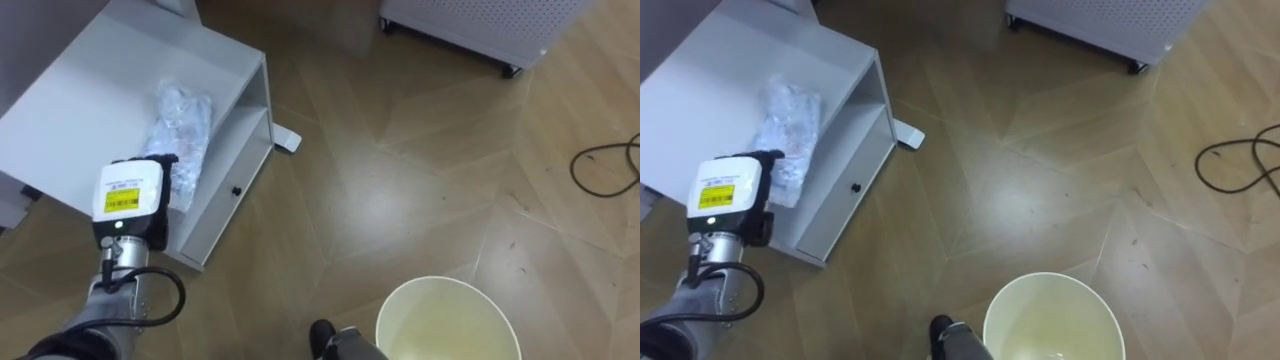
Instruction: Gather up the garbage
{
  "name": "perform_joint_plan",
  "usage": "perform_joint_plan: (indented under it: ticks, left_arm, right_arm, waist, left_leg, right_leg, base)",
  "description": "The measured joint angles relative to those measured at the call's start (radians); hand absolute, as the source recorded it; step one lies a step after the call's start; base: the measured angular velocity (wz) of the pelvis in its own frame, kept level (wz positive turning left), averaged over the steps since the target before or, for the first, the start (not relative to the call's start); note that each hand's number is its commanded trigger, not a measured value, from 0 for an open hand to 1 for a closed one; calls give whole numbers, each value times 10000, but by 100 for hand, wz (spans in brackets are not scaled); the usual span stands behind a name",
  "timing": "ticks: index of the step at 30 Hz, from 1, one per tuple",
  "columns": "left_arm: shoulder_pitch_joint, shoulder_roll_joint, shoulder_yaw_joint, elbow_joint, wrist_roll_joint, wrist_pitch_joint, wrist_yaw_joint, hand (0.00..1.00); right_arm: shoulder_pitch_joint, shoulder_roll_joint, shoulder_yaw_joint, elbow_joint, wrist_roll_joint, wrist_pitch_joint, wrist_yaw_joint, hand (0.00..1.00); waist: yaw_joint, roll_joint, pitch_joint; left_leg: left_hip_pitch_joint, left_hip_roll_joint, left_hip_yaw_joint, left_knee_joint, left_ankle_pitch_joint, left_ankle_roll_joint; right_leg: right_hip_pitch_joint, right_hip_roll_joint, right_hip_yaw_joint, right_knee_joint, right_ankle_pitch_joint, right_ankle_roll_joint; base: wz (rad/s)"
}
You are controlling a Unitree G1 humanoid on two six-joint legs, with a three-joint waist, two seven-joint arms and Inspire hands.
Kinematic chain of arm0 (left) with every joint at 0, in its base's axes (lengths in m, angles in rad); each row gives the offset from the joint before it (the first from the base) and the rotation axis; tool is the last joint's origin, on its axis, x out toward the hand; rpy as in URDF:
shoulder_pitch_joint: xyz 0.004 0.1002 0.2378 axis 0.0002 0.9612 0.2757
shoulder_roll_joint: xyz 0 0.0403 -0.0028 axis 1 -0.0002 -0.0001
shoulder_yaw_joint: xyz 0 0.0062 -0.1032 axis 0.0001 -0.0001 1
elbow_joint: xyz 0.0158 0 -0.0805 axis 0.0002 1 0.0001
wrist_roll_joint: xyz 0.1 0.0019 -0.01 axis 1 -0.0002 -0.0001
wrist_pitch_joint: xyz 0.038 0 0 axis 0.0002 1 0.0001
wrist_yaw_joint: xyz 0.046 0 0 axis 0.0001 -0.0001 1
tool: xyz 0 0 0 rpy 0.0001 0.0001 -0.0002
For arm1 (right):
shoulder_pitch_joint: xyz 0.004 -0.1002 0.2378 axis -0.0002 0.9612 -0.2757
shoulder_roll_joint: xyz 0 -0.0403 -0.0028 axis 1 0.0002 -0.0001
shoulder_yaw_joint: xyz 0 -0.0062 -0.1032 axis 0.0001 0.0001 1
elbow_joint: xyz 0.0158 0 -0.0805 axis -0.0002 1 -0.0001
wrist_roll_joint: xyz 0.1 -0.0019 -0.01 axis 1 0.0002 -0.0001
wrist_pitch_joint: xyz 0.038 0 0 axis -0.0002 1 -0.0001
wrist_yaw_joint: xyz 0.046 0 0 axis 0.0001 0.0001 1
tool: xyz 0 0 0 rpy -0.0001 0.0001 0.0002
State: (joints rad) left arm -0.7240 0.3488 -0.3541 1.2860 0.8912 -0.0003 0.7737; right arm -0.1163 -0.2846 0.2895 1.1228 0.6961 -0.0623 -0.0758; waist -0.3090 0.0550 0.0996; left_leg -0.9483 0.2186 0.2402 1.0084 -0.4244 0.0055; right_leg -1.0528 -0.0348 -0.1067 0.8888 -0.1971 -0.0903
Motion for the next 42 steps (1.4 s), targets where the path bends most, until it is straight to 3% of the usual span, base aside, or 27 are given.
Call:
perform_joint_plan:
  ticks: [20, 29, 35, 42]
  left_arm:
    - [-33, -11, -245, -16, -19, 79, -910, 100]
    - [-33, -5, -247, 2, -173, -54, -1046, 100]
    - [-29, -106, -156, 102, -370, -362, -735, 100]
    - [-17, -202, -27, -279, -1066, -1294, -38, 100]
  right_arm:
    - [15, -23, 14, -166, 1, 203, -90, 100]
    - [14, -21, 33, -327, 80, 189, -161, 100]
    - [0, 7, 40, -356, 19, -34, -363, 100]
    - [-48, 56, 148, -539, -425, -495, -805, 100]
  waist:
    - [18, -57, -21]
    - [53, -140, -43]
    - [106, -143, -38]
    - [282, -128, -29]
  left_leg:
    - [-154, 8, 7, -12, -1, -2]
    - [-160, 81, 3, -10, -2, -1]
    - [49, 133, -38, -21, -4, -5]
    - [543, 113, 5, -369, 67, -33]
  right_leg:
    - [-150, 22, 6, -28, 0, 2]
    - [-118, 87, -25, -139, 52, -3]
    - [151, 118, -86, -210, 57, -11]
    - [675, 156, -87, -630, 161, 16]
  base:
    - [0]
    - [-1]
    - [0]
    - [-2]
